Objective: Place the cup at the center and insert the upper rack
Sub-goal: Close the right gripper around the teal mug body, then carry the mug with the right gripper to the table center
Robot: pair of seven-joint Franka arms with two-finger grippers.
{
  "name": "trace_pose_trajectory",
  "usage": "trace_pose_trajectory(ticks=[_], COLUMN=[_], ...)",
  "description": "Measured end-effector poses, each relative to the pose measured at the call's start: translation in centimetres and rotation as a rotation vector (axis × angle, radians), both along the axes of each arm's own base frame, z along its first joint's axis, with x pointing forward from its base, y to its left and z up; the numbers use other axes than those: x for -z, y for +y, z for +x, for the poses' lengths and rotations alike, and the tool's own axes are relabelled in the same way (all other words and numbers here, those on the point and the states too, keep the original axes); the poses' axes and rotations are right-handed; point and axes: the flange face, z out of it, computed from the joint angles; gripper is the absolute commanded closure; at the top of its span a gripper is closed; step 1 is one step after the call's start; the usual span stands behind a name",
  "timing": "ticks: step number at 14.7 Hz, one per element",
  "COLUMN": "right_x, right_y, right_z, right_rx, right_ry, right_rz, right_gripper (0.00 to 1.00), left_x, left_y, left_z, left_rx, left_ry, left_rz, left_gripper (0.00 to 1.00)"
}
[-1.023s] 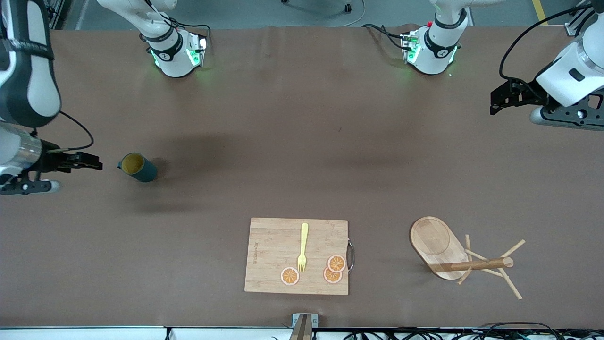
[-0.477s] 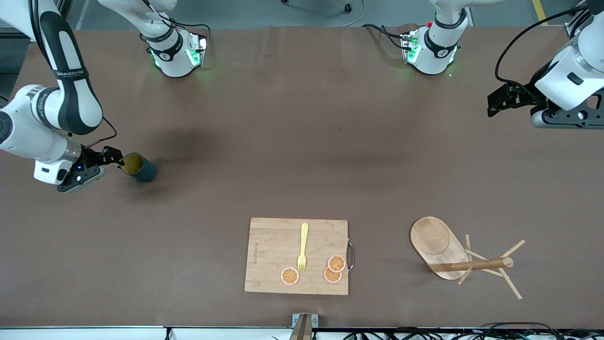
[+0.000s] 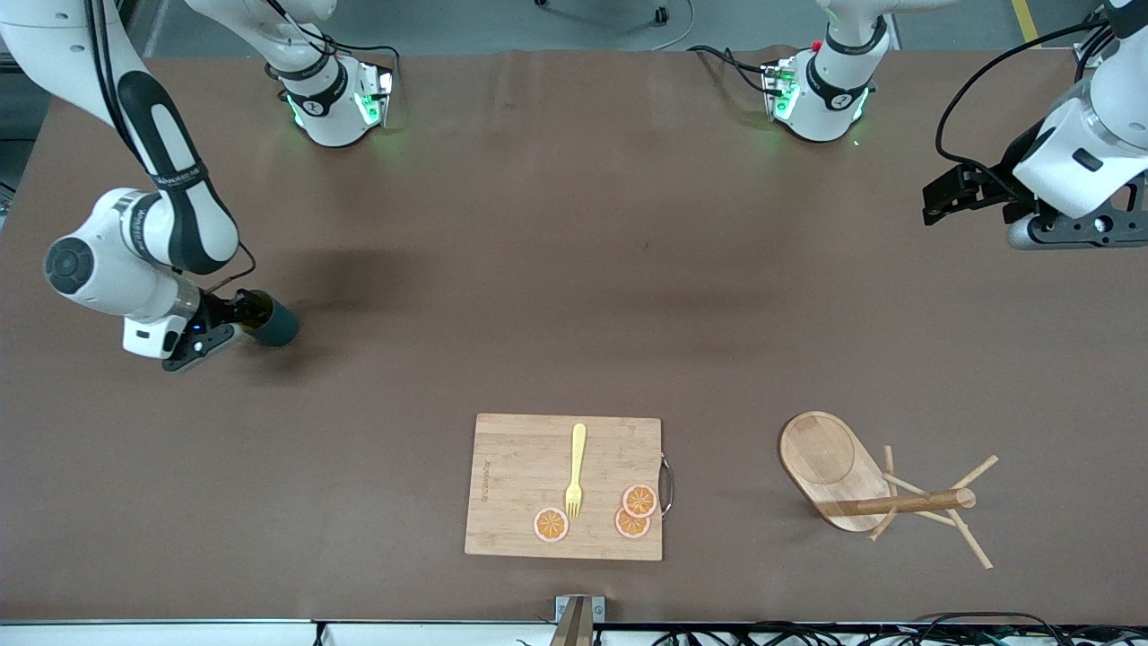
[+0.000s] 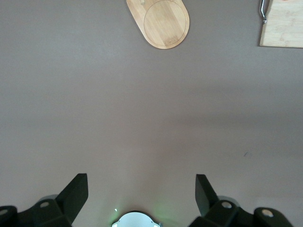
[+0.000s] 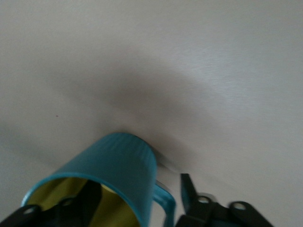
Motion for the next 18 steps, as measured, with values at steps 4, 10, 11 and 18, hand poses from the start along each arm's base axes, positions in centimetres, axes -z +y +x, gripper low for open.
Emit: trace_pose_trajectory(ticks=[4,10,11,18], right_x=[-0.1,-5.1,-6.4,-12.0], right_y=[0.3,4.6,6.6,32.1], right_z=[-0.1,0.6,0.6,-5.0], right_rx=[0.014,0.208,0.255,0.546], right_ry=[0.009,0.077,0.084,0.094], right_rz=[0.014,0.023,0.024,-0.025], right_gripper=[1.0,1.0,1.0,1.0], left_x=[0.0,0.0,0.0,0.0], left_y=[0.0,0.0,0.0,0.0], left_z=[0.0,0.0,0.0,0.0], left_rx=[0.0,0.0,0.0,0.0], left_ry=[0.001,0.002,0.002,0.002], left_rz=[0.0,0.0,0.0,0.0], left_gripper=[0.0,0.0,0.0,0.0])
